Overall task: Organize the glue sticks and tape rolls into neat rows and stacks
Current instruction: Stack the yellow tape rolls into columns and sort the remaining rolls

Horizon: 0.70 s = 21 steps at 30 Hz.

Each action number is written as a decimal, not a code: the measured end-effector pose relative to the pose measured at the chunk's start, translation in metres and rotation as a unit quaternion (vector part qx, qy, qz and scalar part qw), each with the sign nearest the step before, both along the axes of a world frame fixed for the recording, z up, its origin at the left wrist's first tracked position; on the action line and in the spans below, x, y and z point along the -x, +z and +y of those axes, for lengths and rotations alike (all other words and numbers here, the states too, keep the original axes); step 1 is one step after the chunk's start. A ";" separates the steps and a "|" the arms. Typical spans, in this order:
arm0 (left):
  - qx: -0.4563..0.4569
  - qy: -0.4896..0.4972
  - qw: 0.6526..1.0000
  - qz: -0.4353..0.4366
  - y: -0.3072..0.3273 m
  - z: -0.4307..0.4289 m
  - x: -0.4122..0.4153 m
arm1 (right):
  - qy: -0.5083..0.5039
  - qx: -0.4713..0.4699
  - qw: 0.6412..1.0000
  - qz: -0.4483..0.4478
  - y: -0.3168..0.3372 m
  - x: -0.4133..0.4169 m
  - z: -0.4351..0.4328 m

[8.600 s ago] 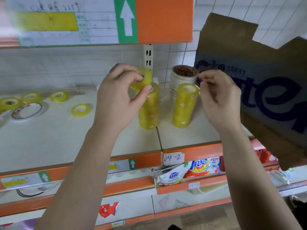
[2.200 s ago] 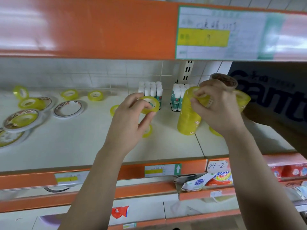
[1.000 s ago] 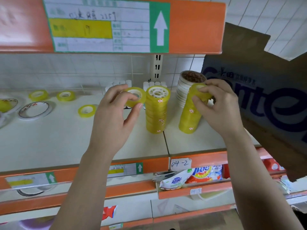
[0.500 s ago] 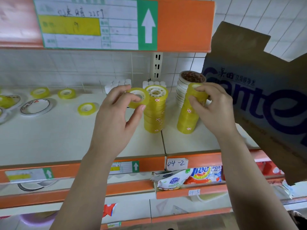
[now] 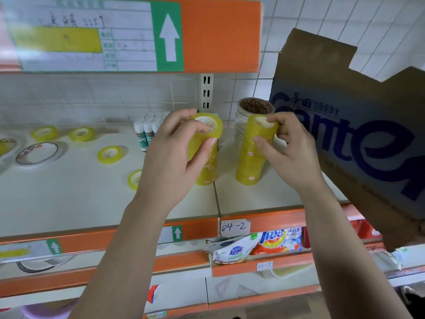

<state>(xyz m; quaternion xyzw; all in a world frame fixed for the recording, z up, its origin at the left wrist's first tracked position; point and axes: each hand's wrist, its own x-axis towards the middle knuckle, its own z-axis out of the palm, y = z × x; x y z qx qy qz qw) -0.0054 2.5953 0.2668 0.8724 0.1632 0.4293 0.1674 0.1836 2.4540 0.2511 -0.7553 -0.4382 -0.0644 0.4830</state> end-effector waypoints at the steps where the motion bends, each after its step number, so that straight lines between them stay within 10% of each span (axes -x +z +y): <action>1: 0.000 -0.007 1.000 -0.002 0.001 -0.003 -0.006 | 0.002 -0.005 1.000 0.006 -0.001 -0.001 -0.004; 21: -0.018 -0.047 0.997 0.060 0.003 -0.025 -0.103 | -0.035 0.155 0.987 -0.005 -0.086 -0.053 -0.040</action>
